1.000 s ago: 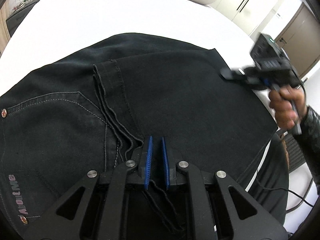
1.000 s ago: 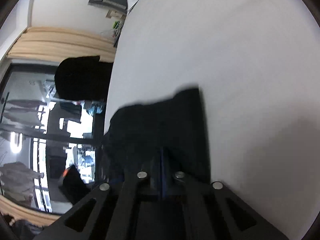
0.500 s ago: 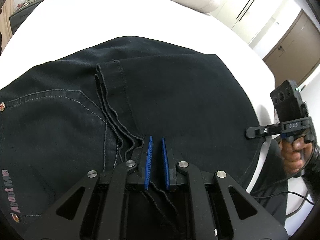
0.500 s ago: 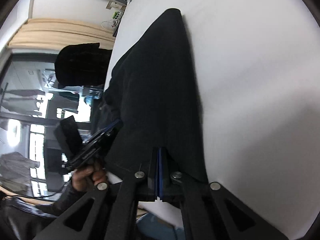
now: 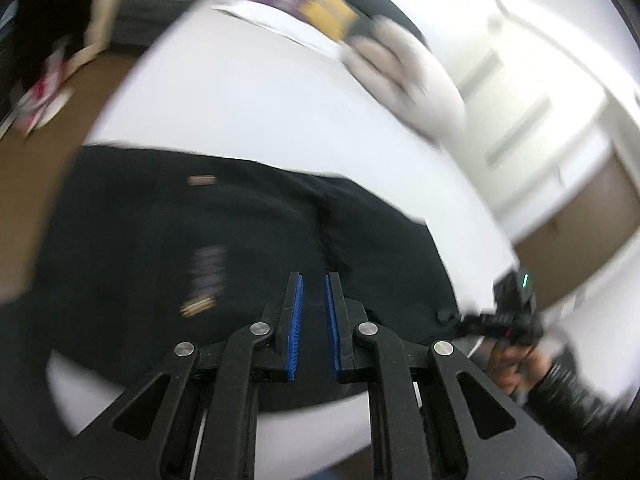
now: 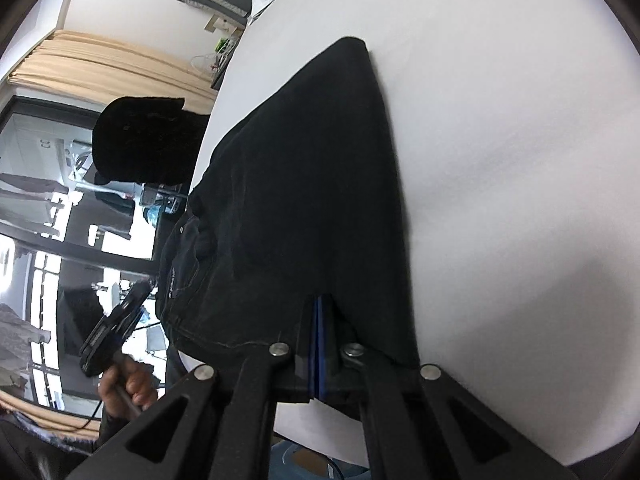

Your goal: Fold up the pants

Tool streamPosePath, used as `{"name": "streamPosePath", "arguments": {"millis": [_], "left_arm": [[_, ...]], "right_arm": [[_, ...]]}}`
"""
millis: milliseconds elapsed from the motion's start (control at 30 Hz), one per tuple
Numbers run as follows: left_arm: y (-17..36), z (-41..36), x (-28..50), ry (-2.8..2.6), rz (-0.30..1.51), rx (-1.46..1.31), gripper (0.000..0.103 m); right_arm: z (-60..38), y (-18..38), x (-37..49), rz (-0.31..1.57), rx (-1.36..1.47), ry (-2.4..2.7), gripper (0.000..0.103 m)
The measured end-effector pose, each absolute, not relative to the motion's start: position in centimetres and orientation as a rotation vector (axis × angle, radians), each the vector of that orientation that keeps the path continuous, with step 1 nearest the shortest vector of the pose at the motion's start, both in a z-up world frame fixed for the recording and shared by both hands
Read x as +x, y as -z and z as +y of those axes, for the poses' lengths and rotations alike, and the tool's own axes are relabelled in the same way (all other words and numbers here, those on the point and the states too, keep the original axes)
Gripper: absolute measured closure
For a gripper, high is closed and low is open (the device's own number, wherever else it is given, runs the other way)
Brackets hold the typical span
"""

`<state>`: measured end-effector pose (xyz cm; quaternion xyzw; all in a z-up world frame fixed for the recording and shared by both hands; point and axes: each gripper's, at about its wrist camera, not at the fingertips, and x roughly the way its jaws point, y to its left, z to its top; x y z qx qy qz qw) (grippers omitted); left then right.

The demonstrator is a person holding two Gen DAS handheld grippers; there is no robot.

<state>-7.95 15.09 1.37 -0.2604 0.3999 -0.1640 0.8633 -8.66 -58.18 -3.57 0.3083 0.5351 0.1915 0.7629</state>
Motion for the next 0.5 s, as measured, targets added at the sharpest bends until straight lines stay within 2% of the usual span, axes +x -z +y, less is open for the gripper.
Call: {"name": "streamPosePath", "arguments": {"millis": [33, 100, 133, 167, 200, 233, 333, 500], "left_arm": [[-1.6, 17.2, -8.6, 0.299, 0.819, -0.6, 0.09], [-1.3, 21.0, -10.7, 0.203, 0.777, -0.703, 0.082], [-1.0, 22.9, -11.7, 0.146, 0.759, -0.758, 0.061], [-0.6, 24.7, -12.7, 0.084, 0.736, -0.825, 0.025], [-0.2, 26.0, -13.4, 0.047, 0.713, -0.88, 0.014], [0.6, 27.4, -14.3, 0.007, 0.67, -0.975, 0.009], [3.1, 29.1, -14.5, 0.035, 0.702, -1.168, 0.009], [6.2, 28.8, -13.9, 0.105, 0.778, -1.286, 0.011]], "right_arm": [[-58.2, 3.5, -8.7, 1.152, 0.67, -0.413, 0.103], [-58.5, 3.6, -8.8, 1.139, 0.691, -0.412, 0.103], [-58.7, 3.7, -8.9, 1.132, 0.706, -0.41, 0.103], [-58.9, 3.7, -8.9, 1.126, 0.715, -0.407, 0.103], [-58.9, 3.6, -9.0, 1.119, 0.719, -0.402, 0.103], [-59.0, 3.6, -9.0, 1.113, 0.72, -0.395, 0.103], [-59.2, 3.5, -9.1, 1.102, 0.737, -0.384, 0.103], [-59.7, 3.7, -9.3, 1.071, 0.779, -0.373, 0.103]]}}
